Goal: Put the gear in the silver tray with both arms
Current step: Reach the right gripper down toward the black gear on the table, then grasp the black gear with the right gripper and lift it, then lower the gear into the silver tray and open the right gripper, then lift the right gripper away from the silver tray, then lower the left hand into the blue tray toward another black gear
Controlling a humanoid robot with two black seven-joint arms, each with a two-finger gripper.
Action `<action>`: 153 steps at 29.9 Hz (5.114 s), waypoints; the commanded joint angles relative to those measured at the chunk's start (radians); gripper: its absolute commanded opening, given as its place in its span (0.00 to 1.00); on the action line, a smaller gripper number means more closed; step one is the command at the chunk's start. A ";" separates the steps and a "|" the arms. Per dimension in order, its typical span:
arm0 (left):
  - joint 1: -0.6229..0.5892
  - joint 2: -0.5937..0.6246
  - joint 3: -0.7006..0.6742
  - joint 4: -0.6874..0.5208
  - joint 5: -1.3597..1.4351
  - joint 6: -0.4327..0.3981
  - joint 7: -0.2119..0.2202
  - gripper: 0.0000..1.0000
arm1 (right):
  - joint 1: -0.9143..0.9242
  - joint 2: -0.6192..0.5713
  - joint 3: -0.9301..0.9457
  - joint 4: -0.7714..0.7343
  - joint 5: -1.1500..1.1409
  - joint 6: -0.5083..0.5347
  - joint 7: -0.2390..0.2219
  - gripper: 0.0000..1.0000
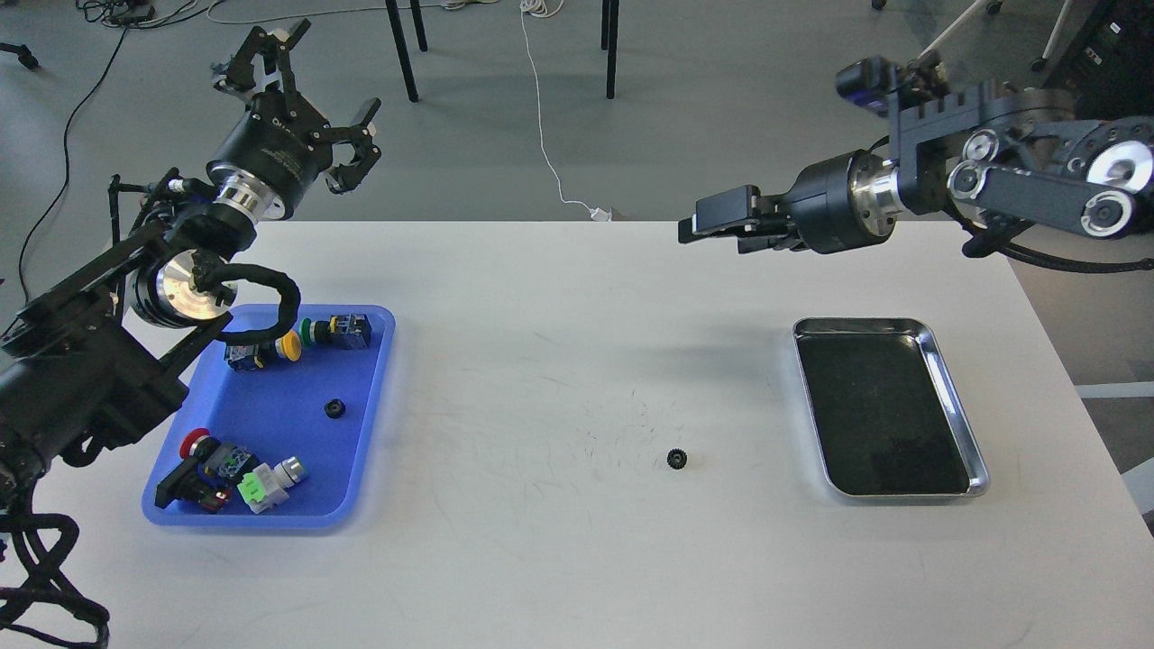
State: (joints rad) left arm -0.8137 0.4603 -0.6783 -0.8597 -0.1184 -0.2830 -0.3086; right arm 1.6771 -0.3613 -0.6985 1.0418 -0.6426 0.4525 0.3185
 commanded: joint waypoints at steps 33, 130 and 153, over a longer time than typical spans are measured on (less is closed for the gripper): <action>0.038 0.067 -0.026 -0.053 -0.004 0.011 -0.010 0.98 | -0.119 0.361 -0.335 0.023 -0.144 -0.210 0.062 0.58; 0.129 0.368 0.266 -0.328 1.742 0.076 -0.063 0.97 | -0.844 -0.421 0.938 -0.034 0.399 -0.245 0.093 0.97; 0.165 0.357 0.456 -0.170 2.056 0.281 -0.066 0.55 | -0.930 -0.441 1.080 0.040 0.423 -0.221 0.102 0.97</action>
State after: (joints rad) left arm -0.6488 0.8164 -0.2229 -1.0202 1.9383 -0.0042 -0.3702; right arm 0.7470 -0.8022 0.3827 1.0815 -0.2192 0.2330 0.4205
